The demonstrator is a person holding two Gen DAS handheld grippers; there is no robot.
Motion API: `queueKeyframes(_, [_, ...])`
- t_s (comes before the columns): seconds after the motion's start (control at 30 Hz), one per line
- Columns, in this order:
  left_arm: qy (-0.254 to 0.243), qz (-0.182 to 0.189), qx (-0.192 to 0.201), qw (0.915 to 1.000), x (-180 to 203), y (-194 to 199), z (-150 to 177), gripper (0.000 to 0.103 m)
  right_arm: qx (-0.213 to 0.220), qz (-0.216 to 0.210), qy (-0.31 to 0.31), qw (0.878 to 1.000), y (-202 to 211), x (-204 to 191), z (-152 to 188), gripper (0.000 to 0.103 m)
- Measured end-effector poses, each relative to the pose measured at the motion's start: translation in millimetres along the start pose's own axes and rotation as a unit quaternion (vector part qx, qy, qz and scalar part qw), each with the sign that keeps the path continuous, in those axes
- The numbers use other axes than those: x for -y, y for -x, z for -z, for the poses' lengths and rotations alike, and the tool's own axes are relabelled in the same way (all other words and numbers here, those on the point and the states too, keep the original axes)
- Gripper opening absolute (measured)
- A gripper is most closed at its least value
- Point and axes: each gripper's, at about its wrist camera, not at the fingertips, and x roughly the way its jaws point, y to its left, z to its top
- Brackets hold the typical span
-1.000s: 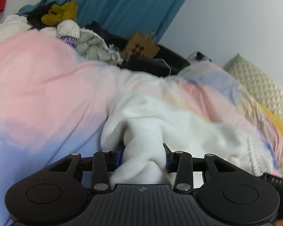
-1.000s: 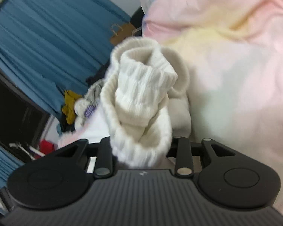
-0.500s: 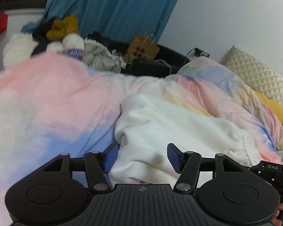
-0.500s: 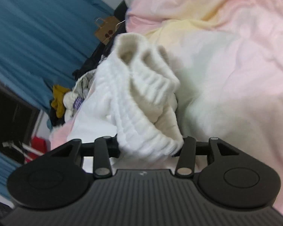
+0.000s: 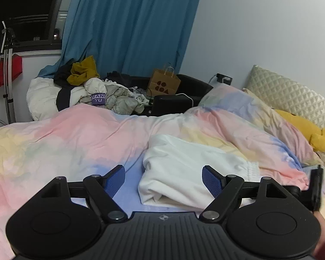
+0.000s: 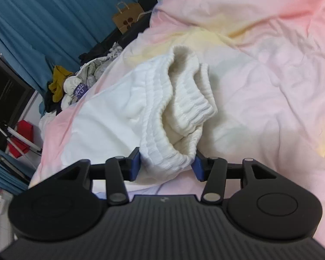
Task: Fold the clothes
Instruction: 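Lay the waistband on the folded sweatpants and open both grippers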
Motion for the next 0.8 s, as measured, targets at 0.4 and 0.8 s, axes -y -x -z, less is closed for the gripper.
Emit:
queueKeyframes(0.4, [0.076,0.047,-0.058,0.9943,-9.8,-58.1,39.4,0.081,0.037,-0.024,-0.075,0.996,11.0,53.5,-36.6,0.08])
queueKeyframes(0.8, [0.065,0.058,-0.069,0.9938,-15.7,-113.8,68.3,0.081,0.021,-0.057,0.047,0.997,-81.3,29.9,-98.7,0.072])
